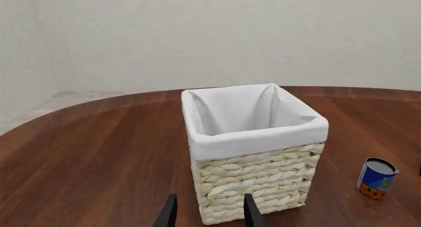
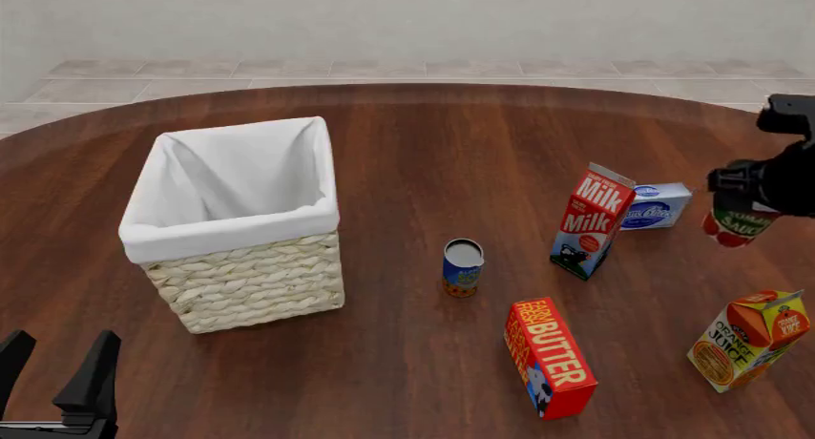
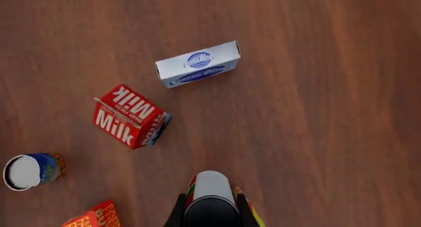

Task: Pick up the tomato sauce, and put it in the basket.

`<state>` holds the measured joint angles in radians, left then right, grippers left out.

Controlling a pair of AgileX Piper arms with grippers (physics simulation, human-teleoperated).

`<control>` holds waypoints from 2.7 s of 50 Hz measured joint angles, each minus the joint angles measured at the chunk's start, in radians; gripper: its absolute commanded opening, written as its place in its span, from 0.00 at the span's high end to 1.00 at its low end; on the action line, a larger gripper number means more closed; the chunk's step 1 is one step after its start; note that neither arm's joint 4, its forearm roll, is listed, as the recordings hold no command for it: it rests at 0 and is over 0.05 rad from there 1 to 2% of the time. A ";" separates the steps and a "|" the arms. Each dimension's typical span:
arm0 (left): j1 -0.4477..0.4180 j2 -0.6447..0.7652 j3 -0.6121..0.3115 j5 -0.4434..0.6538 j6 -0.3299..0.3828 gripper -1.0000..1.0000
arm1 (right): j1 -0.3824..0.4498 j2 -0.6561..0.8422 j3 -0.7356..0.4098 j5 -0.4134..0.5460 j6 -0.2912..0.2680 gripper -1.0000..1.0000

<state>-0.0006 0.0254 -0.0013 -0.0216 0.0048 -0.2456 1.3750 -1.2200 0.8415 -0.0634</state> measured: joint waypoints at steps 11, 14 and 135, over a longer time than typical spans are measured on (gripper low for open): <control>0.000 0.000 0.000 0.000 0.000 0.00 | 0.066 -0.128 -0.051 0.123 0.005 1.00; 0.000 0.000 0.000 0.000 0.000 0.00 | 0.090 -0.158 -0.066 0.152 0.008 1.00; 0.000 0.000 0.000 0.000 0.000 0.00 | 1.040 -0.035 -0.511 0.098 0.132 1.00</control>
<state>-0.0006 0.0253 -0.0013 -0.0216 0.0048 0.7945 1.3397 -1.7308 0.9397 0.0690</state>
